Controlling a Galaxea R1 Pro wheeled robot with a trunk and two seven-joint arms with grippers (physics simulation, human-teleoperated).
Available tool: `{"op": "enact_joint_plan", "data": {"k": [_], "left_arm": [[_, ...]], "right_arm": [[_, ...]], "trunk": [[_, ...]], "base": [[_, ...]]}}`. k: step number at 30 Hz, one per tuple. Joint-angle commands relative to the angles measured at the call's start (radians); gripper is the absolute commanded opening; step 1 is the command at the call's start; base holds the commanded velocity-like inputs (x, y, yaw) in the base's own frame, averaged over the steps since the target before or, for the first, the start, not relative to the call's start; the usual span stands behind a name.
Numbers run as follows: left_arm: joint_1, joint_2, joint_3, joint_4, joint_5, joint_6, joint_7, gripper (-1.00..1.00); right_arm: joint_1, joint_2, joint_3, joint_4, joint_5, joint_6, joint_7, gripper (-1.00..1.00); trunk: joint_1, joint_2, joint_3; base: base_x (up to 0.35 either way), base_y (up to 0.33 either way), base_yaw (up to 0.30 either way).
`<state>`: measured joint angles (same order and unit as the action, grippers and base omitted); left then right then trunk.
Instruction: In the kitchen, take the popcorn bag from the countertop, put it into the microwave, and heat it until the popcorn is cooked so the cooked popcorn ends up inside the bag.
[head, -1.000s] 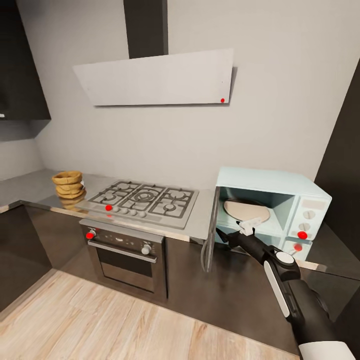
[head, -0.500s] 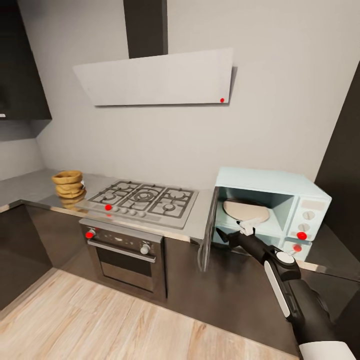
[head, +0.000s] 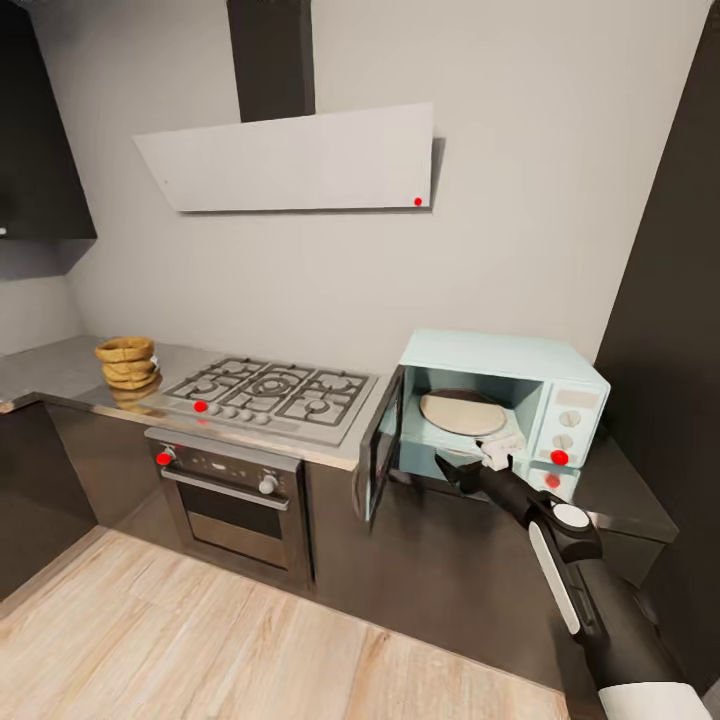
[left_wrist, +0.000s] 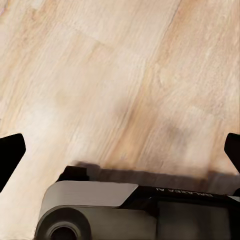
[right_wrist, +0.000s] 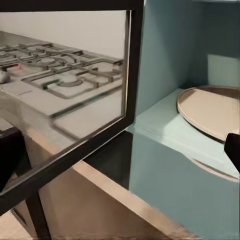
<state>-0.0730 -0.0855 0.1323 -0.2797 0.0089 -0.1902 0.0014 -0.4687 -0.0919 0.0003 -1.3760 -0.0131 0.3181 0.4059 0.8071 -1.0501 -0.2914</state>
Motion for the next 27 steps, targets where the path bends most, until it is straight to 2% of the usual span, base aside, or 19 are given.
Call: {"op": "enact_joint_plan", "data": {"k": [1, 5, 9, 13, 15, 17, 19, 22, 24, 27], "left_arm": [[-0.001, -0.001, 0.024, 0.001, 0.001, -0.003, 0.0, 1.0], [-0.001, 0.0, 0.054, 0.0, 0.0, -0.003, 0.0, 1.0], [-0.001, 0.001, 0.058, 0.0, 0.0, -0.003, 0.0, 1.0], [-0.001, 0.003, 0.055, -0.001, -0.001, -0.003, 0.0, 1.0], [-0.001, 0.003, 0.055, -0.001, -0.001, -0.003, 0.0, 1.0], [-0.001, 0.003, 0.054, -0.001, -0.001, -0.003, 0.0, 1.0], [-0.001, 0.003, 0.053, -0.001, -0.001, -0.003, 0.0, 1.0], [-0.001, 0.003, 0.052, -0.001, -0.002, -0.003, 0.0, 1.0], [-0.001, 0.003, 0.051, -0.001, -0.003, -0.003, 0.0, 1.0], [-0.006, 0.002, 0.046, -0.001, -0.008, -0.003, -0.001, 1.0]], "right_arm": [[-0.001, 0.0, 0.001, -0.001, -0.001, 0.006, 0.002, 1.0], [-0.001, 0.0, 0.003, 0.001, 0.001, 0.004, 0.002, 1.0], [-0.001, -0.001, 0.003, 0.001, 0.001, 0.005, 0.003, 1.0], [0.01, -0.002, 0.003, 0.01, 0.002, 0.01, 0.003, 1.0], [0.042, -0.002, 0.003, 0.015, 0.002, 0.007, 0.001, 1.0], [0.101, -0.003, 0.002, 0.019, 0.002, -0.001, -0.007, 1.0], [0.154, -0.005, 0.001, 0.048, 0.001, -0.047, -0.021, 1.0], [0.213, -0.004, 0.002, 0.199, 0.001, -0.186, -0.028, 1.0], [0.222, -0.002, 0.002, 0.387, 0.001, -0.304, -0.03, 1.0], [0.215, -0.002, 0.004, 0.618, 0.002, -0.395, -0.041, 1.0]], "trunk": [[-0.001, -0.001, -0.001], [-0.001, -0.001, -0.001], [-0.001, -0.001, -0.001], [-0.001, -0.001, -0.001], [-0.001, -0.001, -0.001], [-0.001, -0.001, -0.001], [-0.001, -0.001, -0.001], [-0.001, -0.001, -0.001], [-0.001, -0.001, -0.001], [-0.001, -0.001, -0.001]], "base": [[-0.34, -0.012, 0.0], [-0.342, 0.042, 0.0], [-0.302, 0.175, 0.0], [-0.065, 0.053, 0.0], [-0.009, 0.007, 0.0], [-0.003, 0.002, 0.0], [-0.001, 0.0, 0.0], [0.0, 0.0, 0.0], [0.0, 0.0, 0.0], [0.0, 0.0, 0.0]]}}
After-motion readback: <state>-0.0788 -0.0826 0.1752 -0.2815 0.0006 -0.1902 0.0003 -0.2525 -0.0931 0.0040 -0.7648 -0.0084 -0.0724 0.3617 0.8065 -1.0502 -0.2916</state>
